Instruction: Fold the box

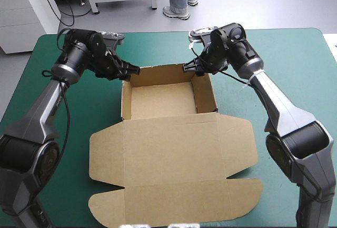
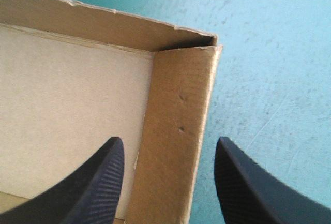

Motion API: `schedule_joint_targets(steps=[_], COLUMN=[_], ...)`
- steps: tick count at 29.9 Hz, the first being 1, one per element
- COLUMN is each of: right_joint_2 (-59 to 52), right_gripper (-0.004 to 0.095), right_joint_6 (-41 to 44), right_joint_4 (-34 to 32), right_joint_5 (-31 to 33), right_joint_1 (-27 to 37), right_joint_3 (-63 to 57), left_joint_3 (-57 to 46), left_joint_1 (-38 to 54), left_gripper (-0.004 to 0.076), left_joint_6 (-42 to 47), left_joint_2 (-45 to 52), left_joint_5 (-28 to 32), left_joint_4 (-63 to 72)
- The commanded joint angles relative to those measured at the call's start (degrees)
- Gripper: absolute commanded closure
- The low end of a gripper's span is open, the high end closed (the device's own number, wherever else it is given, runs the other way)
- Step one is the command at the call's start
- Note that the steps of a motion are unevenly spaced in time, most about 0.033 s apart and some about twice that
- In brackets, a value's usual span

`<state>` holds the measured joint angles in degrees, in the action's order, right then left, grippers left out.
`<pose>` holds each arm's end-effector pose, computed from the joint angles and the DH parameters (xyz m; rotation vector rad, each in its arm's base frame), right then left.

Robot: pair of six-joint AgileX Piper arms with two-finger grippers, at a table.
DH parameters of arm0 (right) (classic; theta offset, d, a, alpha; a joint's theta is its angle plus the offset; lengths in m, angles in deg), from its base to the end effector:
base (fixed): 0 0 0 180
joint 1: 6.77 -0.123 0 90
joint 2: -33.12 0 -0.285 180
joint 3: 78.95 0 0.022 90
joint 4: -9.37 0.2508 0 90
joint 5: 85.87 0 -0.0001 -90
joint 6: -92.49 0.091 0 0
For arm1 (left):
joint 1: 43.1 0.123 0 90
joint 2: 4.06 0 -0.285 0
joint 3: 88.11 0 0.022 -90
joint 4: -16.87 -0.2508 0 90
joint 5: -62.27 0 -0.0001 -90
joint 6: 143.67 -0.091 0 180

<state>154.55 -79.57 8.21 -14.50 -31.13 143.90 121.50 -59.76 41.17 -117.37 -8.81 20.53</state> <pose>0.3975 0.1781 0.3586 -0.3769 2.5998 0.1697 0.3800 -0.1195 0.3519 0.2698 2.7008 -0.2000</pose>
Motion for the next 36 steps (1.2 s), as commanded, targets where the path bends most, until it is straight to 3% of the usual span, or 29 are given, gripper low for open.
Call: schedule_joint_targets(steps=[1, 13, 18, 23, 36], right_joint_2=[-8.2, -17.7, -17.7, -15.4, -1.1], right_gripper=[0.0413, 0.0413, 0.0413, 0.0413, 0.0415], right_joint_6=[-0.7, -0.7, -0.9, -0.9, -0.9], right_joint_4=[-0.4, 0.4, -0.9, -2.8, -6.0], right_joint_5=[0.3, 0.3, 0.3, 0.3, 0.3], right_joint_1=[0.4, 0.4, 0.4, 0.4, 0.5], right_joint_3=[1.8, 1.8, 1.7, 0.6, -1.2], left_joint_3=[3.8, 5.4, 0.8, -12.5, -61.6], left_joint_1=[-0.1, -0.2, -0.2, -0.2, -0.2], left_gripper=[0.0321, 0.0321, 0.0321, 0.0321, 0.0321], left_joint_6=[-0.2, -2.8, -6.2, -6.2, -5.3], left_joint_2=[8.8, 26.9, 34.1, 42.3, 71.1], left_joint_5=[-2.9, -2.9, -2.9, -1.5, 18.9], left_joint_4=[-1.9, -6.9, -6.1, -6.1, -5.0])
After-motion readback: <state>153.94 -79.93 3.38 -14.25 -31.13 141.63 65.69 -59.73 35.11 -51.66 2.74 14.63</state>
